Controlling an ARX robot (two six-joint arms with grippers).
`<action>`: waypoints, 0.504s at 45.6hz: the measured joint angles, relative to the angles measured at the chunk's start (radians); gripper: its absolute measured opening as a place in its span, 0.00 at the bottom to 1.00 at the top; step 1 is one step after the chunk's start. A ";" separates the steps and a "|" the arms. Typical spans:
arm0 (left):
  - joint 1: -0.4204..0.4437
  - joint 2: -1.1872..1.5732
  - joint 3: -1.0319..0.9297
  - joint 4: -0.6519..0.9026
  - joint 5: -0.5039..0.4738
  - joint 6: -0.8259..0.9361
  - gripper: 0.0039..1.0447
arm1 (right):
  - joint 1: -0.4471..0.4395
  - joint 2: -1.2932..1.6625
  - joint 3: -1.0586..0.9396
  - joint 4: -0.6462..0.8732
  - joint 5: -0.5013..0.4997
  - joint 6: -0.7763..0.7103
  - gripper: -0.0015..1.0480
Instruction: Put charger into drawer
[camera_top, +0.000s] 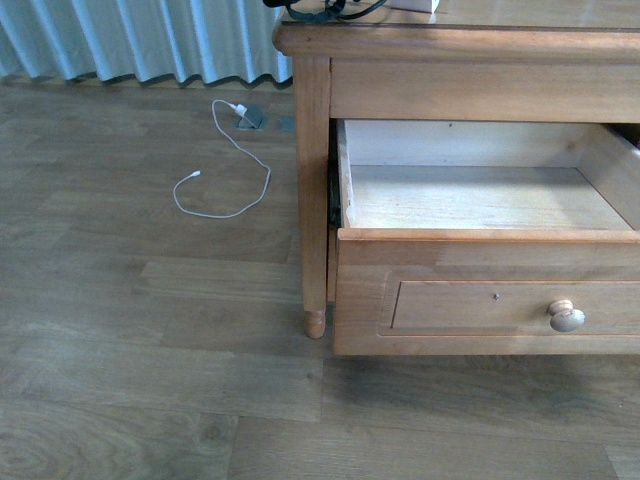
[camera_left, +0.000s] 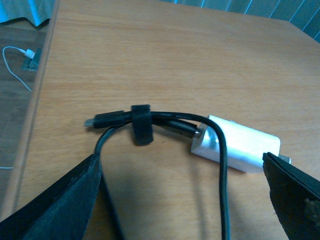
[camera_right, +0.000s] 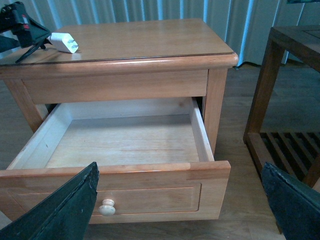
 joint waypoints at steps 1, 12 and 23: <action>-0.003 0.015 0.019 -0.005 0.000 -0.001 0.94 | 0.000 0.000 0.000 0.000 0.000 0.000 0.92; -0.023 0.124 0.193 -0.070 0.011 -0.027 0.94 | 0.000 0.000 0.000 0.000 0.000 0.000 0.92; -0.027 0.143 0.216 -0.094 0.006 -0.035 0.57 | 0.000 0.000 0.000 0.000 0.000 0.000 0.92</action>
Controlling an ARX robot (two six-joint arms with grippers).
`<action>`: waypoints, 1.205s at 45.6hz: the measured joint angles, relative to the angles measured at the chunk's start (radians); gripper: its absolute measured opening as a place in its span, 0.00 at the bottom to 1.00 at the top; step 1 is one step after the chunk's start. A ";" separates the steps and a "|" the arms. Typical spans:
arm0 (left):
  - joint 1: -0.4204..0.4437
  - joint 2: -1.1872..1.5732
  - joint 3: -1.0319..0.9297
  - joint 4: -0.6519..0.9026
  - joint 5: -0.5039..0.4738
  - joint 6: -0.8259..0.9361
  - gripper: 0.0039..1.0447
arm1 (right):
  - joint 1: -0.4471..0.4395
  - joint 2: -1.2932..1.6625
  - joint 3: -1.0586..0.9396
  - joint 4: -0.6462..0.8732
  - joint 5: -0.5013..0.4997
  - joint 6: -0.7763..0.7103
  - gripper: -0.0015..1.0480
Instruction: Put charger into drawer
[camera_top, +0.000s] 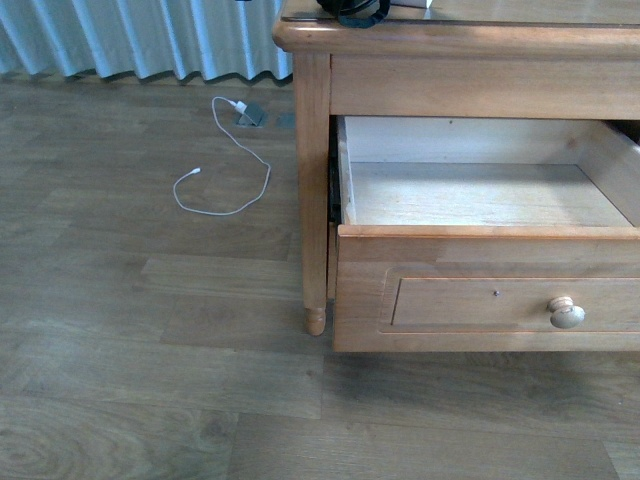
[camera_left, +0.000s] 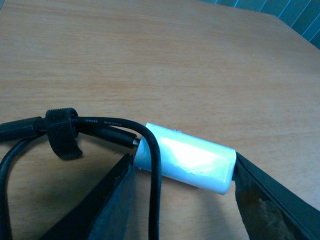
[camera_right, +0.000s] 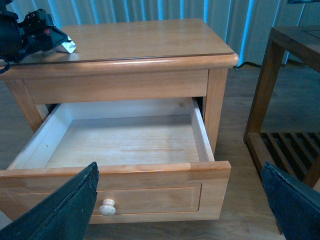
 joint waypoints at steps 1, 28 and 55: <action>0.000 0.000 -0.002 0.002 -0.002 -0.001 0.56 | 0.000 0.000 0.000 0.000 0.000 0.000 0.92; -0.030 -0.281 -0.325 0.147 0.024 0.031 0.46 | 0.000 0.000 0.000 0.000 0.000 0.000 0.92; -0.187 -0.307 -0.595 0.167 0.192 0.134 0.46 | 0.000 0.000 0.000 0.000 0.000 0.000 0.92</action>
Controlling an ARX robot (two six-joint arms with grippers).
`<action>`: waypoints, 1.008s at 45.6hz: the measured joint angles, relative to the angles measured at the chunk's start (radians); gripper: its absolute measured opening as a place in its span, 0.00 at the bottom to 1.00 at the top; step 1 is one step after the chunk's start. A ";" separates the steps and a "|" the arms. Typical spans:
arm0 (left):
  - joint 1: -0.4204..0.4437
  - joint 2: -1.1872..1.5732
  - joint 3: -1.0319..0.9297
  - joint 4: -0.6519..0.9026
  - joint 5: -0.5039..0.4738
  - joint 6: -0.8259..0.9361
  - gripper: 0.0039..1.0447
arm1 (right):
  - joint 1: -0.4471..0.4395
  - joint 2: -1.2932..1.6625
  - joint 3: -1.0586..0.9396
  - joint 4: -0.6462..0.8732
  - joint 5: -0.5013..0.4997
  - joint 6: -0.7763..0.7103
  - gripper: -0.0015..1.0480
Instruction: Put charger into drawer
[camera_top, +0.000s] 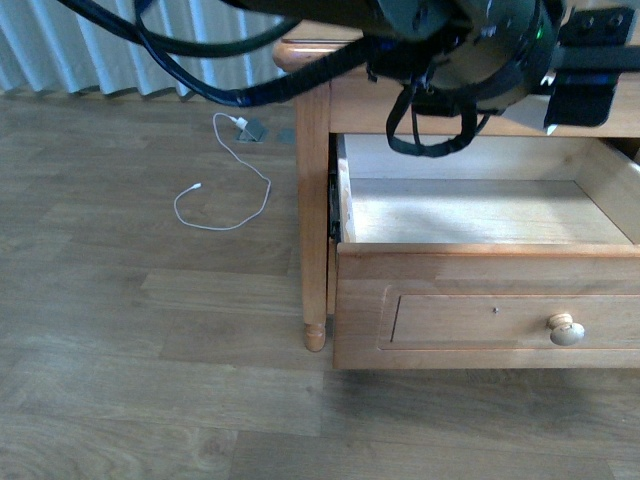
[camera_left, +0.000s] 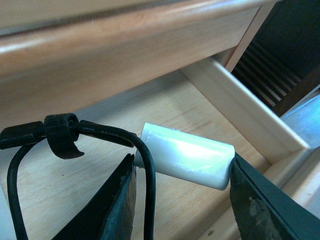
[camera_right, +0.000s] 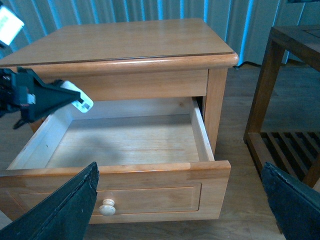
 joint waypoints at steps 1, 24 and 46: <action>0.000 0.017 0.010 -0.004 0.000 -0.001 0.46 | 0.000 0.000 0.000 0.000 0.000 0.000 0.92; -0.011 0.151 0.114 -0.033 -0.058 -0.030 0.74 | 0.000 0.000 0.000 0.000 0.000 0.000 0.92; 0.126 -0.399 -0.237 0.126 -0.425 0.080 0.94 | 0.000 0.000 0.000 0.000 0.000 0.000 0.92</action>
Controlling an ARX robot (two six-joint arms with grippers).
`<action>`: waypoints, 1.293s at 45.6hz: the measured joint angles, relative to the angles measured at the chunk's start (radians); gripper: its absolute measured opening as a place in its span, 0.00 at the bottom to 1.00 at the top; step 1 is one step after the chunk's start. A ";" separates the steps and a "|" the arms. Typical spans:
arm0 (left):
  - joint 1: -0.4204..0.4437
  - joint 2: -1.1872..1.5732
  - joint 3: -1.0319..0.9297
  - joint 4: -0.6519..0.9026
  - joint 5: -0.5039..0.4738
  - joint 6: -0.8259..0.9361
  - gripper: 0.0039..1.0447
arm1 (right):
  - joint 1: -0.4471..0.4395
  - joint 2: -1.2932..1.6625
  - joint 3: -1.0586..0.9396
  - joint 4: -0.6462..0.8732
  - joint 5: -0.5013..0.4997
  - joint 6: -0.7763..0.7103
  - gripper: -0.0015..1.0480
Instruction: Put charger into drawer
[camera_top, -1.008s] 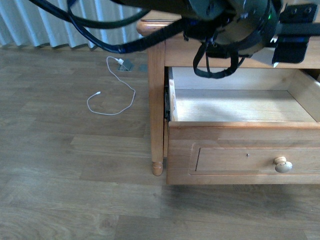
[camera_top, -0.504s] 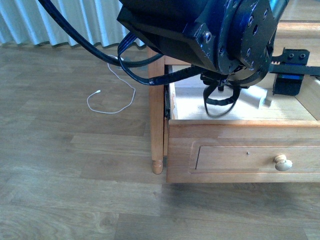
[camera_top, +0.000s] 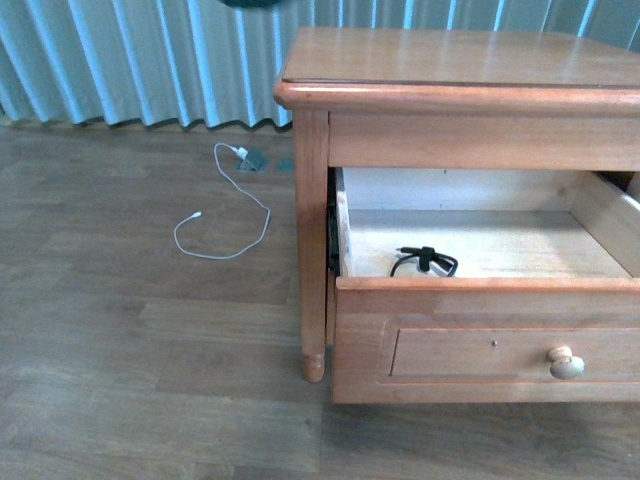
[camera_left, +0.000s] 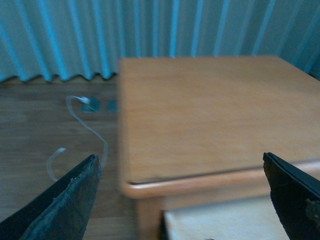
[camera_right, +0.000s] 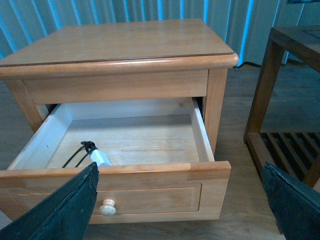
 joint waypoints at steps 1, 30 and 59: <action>0.021 -0.060 -0.042 0.004 -0.022 0.013 0.94 | 0.000 0.000 0.000 0.000 0.000 0.000 0.92; 0.230 -1.063 -0.710 -0.355 -0.239 -0.032 0.93 | 0.000 0.000 0.000 0.000 0.000 0.000 0.92; 0.563 -1.358 -1.091 -0.216 0.423 0.063 0.04 | 0.000 0.000 0.000 0.000 -0.001 0.000 0.92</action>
